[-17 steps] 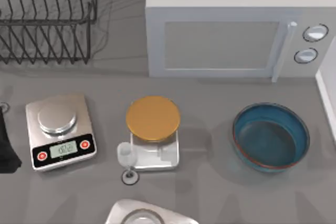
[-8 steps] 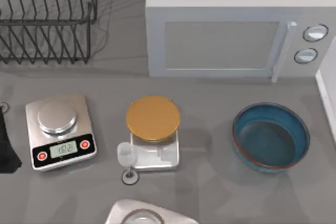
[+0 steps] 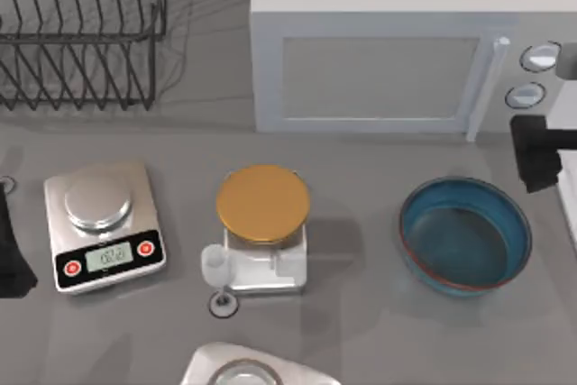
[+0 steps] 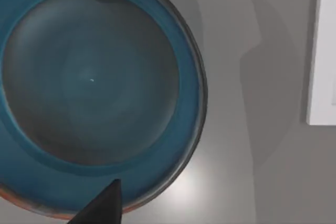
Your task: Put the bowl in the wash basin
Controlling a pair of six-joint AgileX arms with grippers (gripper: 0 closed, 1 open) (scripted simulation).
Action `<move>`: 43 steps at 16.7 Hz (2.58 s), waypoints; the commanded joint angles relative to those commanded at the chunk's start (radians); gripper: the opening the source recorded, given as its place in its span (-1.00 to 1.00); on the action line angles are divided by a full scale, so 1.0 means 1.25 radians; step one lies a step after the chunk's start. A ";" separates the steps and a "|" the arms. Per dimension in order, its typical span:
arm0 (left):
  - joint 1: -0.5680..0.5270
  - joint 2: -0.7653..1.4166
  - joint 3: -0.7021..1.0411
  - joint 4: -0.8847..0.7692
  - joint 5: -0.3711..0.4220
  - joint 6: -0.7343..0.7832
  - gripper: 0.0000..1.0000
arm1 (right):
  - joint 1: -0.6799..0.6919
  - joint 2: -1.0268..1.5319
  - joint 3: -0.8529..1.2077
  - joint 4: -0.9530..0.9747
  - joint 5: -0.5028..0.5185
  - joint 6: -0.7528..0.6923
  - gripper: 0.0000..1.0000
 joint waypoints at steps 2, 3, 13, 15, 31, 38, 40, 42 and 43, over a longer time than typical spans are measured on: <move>0.000 0.000 0.000 0.000 0.000 0.000 1.00 | 0.013 0.083 0.070 -0.056 -0.001 0.014 1.00; 0.000 0.000 0.000 0.000 0.000 0.000 1.00 | 0.019 0.113 0.097 -0.077 -0.002 0.019 1.00; 0.000 0.000 0.000 0.000 0.000 0.000 1.00 | 0.024 0.166 0.129 -0.097 -0.003 0.027 1.00; 0.000 0.000 0.000 0.000 0.000 0.000 1.00 | 0.026 0.177 0.093 -0.053 -0.003 0.027 1.00; 0.000 0.000 0.000 0.000 0.000 0.000 1.00 | 0.030 0.260 -0.070 0.197 -0.003 0.032 0.40; 0.000 0.000 0.000 0.000 0.000 0.000 1.00 | 0.030 0.260 -0.070 0.197 -0.003 0.032 -0.66; 0.000 0.000 0.000 0.000 0.000 0.000 1.00 | 0.030 0.260 -0.070 0.197 -0.003 0.032 -0.96; 0.000 0.000 0.000 0.000 0.000 0.000 1.00 | 0.030 0.260 -0.070 0.197 -0.003 0.032 -1.00; 0.000 0.000 0.000 0.000 0.000 0.000 1.00 | 0.030 0.260 -0.070 0.197 -0.003 0.032 -1.00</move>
